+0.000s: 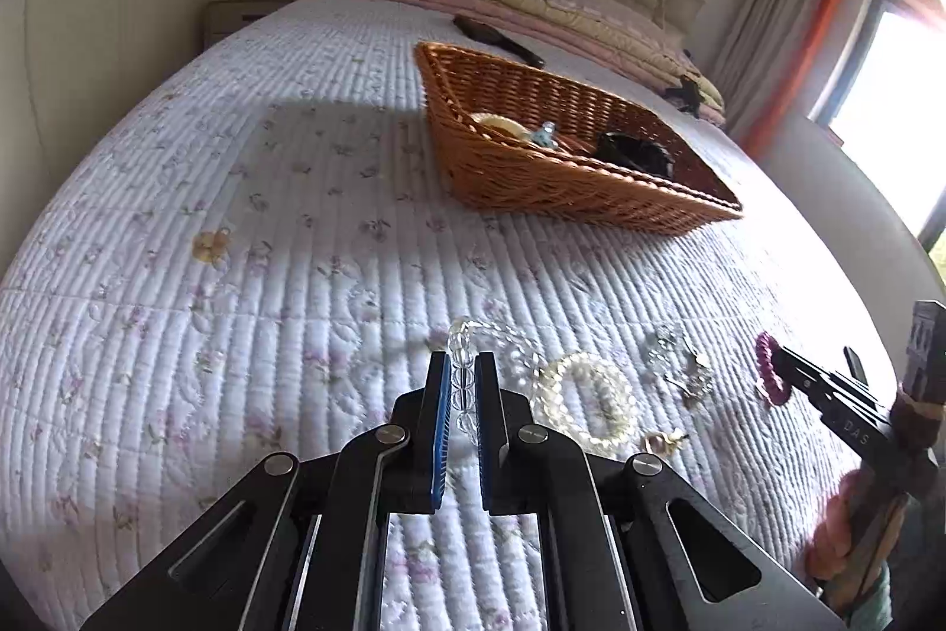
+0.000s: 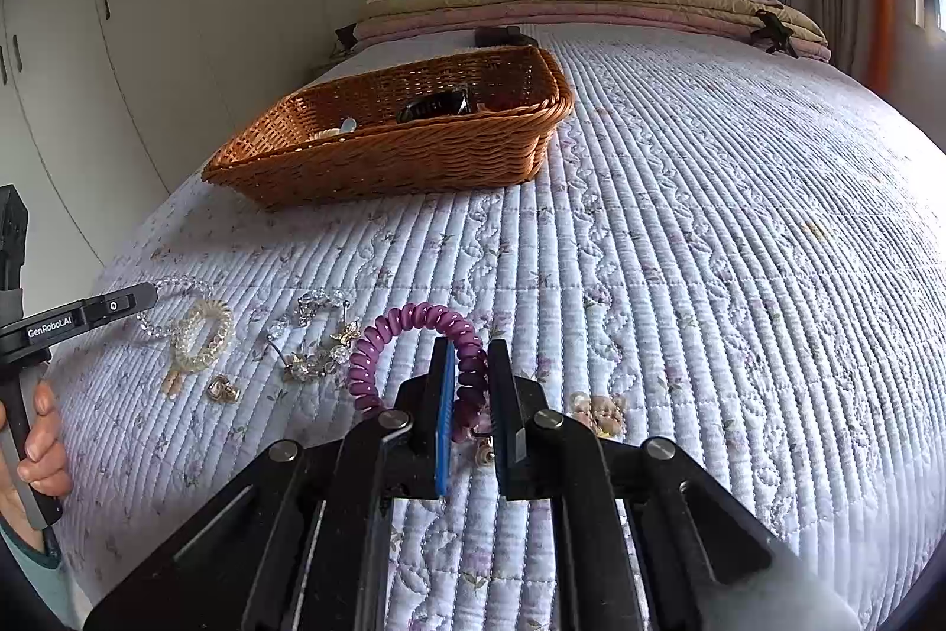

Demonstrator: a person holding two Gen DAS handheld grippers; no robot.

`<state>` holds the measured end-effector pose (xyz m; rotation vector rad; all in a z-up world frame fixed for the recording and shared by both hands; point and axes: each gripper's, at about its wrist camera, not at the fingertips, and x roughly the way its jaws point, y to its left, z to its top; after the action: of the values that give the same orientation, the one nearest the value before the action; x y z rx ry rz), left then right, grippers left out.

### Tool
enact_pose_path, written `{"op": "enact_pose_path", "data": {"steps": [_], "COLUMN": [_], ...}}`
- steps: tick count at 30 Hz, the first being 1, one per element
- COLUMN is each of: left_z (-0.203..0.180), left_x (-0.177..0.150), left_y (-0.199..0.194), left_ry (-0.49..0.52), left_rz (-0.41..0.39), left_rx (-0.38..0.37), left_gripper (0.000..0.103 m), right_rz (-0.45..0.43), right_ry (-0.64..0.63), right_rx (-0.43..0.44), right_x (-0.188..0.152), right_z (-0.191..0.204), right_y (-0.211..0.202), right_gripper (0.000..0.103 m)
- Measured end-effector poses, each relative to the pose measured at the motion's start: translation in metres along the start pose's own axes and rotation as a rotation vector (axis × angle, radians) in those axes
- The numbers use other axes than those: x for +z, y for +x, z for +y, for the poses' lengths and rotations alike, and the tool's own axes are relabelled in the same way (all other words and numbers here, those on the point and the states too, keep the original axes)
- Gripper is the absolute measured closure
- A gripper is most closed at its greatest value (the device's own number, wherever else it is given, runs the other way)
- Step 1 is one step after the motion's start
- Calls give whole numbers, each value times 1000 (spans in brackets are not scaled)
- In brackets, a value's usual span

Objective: Organize jewelry
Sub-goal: 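Grasp the purple coil hair tie with right tool while left tool reaches clear bracelet, then carry clear bead bracelet in left tool and purple hair tie in right tool into basket, open both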

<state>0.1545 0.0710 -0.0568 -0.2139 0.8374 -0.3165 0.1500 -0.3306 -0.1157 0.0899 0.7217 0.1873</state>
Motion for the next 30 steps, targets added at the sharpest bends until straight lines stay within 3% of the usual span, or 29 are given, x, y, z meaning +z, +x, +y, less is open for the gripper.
{"op": "enact_pose_path", "data": {"steps": [16, 22, 30], "left_z": [-14, -25, -52], "left_x": [-10, -11, 24], "left_y": [-57, -67, -82], "left_ry": [43, 81, 139], "left_rz": [-105, -148, -231], "left_rx": [-128, -141, -164], "left_gripper": [95, 95, 95], "right_rz": [-20, -47, -108], "right_ry": [-2, -12, -11], "right_rx": [-37, -46, 16], "right_x": [-2, 0, 44], "right_z": [2, 5, 17], "right_y": [-5, -14, -39], "right_gripper": [91, 91, 91]}}
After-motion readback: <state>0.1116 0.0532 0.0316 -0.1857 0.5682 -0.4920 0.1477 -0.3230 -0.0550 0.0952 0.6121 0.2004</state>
